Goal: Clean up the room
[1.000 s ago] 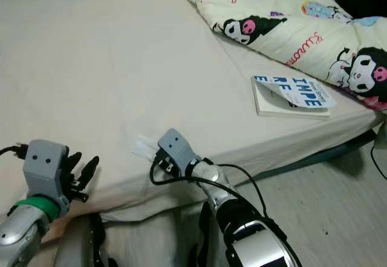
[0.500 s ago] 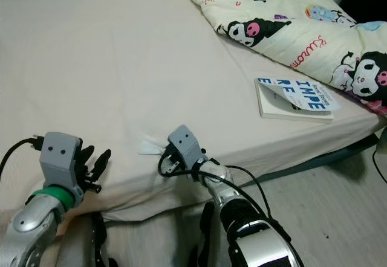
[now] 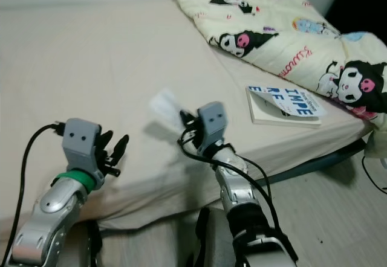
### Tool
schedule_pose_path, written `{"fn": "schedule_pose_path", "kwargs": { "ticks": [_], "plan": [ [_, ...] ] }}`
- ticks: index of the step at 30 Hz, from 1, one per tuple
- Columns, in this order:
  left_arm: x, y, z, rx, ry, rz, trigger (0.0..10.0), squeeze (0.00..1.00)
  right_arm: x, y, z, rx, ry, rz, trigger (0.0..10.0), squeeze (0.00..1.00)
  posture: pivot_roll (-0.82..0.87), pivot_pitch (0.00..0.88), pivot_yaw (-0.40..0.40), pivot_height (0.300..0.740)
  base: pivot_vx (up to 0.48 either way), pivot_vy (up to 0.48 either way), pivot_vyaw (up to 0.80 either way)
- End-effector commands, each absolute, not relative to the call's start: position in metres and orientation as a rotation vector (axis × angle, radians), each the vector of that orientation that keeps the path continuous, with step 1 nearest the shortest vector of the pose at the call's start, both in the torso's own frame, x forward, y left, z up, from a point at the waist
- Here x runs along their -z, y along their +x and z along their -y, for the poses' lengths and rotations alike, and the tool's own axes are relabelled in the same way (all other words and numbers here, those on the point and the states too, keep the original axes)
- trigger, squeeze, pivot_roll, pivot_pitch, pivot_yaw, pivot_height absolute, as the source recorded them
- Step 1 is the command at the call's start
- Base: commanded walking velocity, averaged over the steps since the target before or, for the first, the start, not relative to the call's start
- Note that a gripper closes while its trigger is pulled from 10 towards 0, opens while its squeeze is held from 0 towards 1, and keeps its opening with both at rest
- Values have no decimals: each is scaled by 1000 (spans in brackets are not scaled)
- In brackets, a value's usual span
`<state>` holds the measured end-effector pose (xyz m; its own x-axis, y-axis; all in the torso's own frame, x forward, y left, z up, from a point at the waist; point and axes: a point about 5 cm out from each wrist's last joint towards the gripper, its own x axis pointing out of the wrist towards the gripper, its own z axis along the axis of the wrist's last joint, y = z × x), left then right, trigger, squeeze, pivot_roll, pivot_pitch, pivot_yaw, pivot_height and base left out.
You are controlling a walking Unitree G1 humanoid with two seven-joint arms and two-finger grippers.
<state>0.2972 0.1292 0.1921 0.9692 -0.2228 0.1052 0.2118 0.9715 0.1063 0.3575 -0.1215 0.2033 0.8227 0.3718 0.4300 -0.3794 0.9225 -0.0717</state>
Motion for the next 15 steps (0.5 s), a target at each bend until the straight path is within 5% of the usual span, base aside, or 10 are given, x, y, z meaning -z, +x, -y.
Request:
{"fn": "schedule_pose_path", "kwargs": {
  "ticks": [1, 7, 15],
  "plan": [
    [-188, 297, -125, 240, 109, 113, 10000, 0, -198, 353, 127, -347, 45, 444, 10000, 0, -51, 124, 22, 535, 0, 0, 0],
    [-192, 302, -123, 261, 111, 153, 10000, 0, -169, 333, 160, -34, 59, 402, 10000, 0, -84, 81, 43, 545, 0, 0, 0],
    [-191, 315, -129, 234, 129, 154, 10000, 0, -161, 322, 170, 62, 12, 365, 10000, 0, -106, 45, 48, 575, 0, 0, 0]
  ]
}}
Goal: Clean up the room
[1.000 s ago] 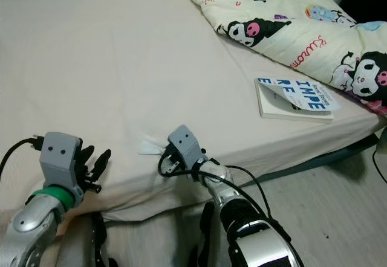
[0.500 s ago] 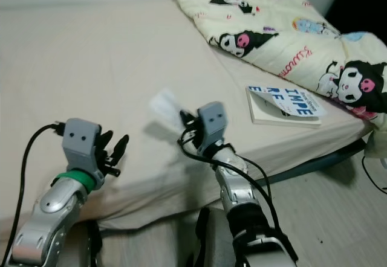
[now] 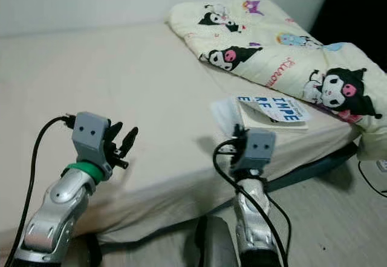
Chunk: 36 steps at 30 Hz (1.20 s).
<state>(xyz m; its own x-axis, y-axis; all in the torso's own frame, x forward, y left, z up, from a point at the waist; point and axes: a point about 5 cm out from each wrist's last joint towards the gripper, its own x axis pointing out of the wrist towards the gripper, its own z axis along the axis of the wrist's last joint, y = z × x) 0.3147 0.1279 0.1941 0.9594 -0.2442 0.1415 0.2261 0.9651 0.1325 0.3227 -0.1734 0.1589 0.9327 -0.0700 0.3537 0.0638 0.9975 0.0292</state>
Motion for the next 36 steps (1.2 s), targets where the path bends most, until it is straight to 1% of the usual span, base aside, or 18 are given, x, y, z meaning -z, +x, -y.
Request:
{"fn": "schedule_pose_path", "kwargs": {
  "ticks": [1, 6, 12, 19, 23, 25, 32, 36],
  "plan": [
    [-190, 316, -129, 234, 133, 152, 10000, 0, -162, 321, 169, 62, 10, 364, 10000, 0, -106, 45, 48, 580, 0, 0, 0],
    [-180, 318, -126, 247, 144, 126, 10000, 0, -169, 322, 166, 53, -31, 379, 10000, 0, -111, 33, 40, 600, 0, 0, 0],
    [-175, 319, -123, 257, 151, 120, 10000, 0, -172, 324, 167, 62, -44, 378, 10000, 0, -111, 32, 34, 620, 0, 0, 0],
    [-172, 319, -114, 277, 130, 117, 10000, 0, -172, 324, 169, 62, -53, 366, 10000, 0, -115, 33, 31, 645, 0, 0, 0],
    [-172, 321, -111, 274, 120, 124, 10000, 0, -171, 323, 170, 69, -58, 358, 10000, 0, -120, 33, 32, 675, 0, 0, 0],
    [-172, 321, -111, 274, 120, 124, 10000, 0, -171, 323, 170, 69, -58, 358, 10000, 0, -120, 33, 32, 675, 0, 0, 0],
    [-171, 323, -109, 279, 125, 133, 10000, 0, -170, 323, 171, 74, -62, 352, 10000, 0, -122, 34, 35, 700, 0, 0, 0],
    [-164, 320, -108, 303, 105, 101, 10000, 0, -167, 322, 167, 60, -54, 342, 10000, 0, -120, 38, 38, 715, 0, 0, 0]
  ]
}}
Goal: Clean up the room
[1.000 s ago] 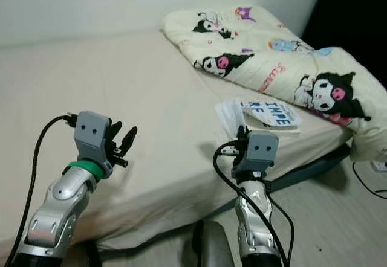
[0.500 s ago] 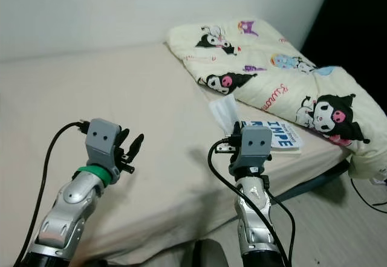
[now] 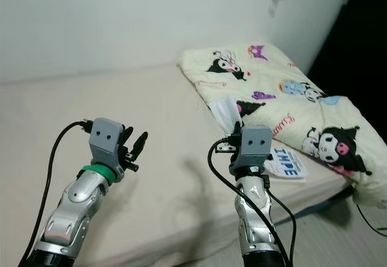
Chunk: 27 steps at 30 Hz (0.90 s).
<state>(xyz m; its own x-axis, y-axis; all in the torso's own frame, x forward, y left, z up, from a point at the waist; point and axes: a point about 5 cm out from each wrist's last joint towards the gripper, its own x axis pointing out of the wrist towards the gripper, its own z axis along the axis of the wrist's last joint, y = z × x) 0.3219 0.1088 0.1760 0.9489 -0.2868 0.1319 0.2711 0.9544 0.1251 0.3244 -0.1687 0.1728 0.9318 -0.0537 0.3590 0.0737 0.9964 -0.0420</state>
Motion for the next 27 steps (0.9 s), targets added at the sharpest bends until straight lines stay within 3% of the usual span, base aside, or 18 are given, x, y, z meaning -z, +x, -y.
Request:
{"fn": "schedule_pose_path", "kwargs": {
  "ticks": [1, 13, 27],
  "plan": [
    [-164, 320, -108, 303, 105, 101, 10000, 0, -167, 322, 167, 60, -54, 342, 10000, 0, -120, 38, 38, 715, 0, 0, 0],
    [-158, 315, -106, 352, 73, 87, 10000, 0, -159, 319, 136, -41, 37, 305, 10000, 0, -116, 42, 44, 715, 0, 0, 0],
    [-160, 316, -109, 327, 85, 102, 10000, 0, -160, 321, 132, -49, 38, 304, 10000, 0, -112, 45, 47, 715, 0, 0, 0]
  ]
}}
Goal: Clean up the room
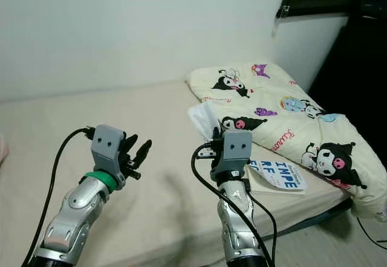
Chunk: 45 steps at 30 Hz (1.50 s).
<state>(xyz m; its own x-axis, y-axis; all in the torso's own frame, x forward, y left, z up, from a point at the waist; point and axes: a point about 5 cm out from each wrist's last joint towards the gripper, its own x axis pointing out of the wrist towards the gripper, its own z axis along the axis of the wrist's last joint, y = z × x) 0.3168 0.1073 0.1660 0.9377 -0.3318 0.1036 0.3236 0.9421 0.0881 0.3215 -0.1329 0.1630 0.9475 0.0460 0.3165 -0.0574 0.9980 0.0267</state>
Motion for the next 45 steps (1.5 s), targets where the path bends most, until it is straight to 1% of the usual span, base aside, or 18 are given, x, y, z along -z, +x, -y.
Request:
{"fn": "schedule_pose_path", "kwargs": {
  "ticks": [1, 14, 45],
  "plan": [
    [-160, 316, -109, 327, 85, 102, 10000, 0, -160, 321, 132, -49, 38, 304, 10000, 0, -112, 45, 47, 715, 0, 0, 0],
    [-161, 317, -110, 319, 90, 100, 10000, 0, -159, 322, 129, -53, 35, 299, 10000, 0, -108, 47, 48, 715, 0, 0, 0],
    [-161, 317, -112, 314, 94, 99, 10000, 0, -158, 323, 127, -66, 39, 296, 10000, 0, -102, 39, 51, 715, -334, 0, 0]
  ]
}}
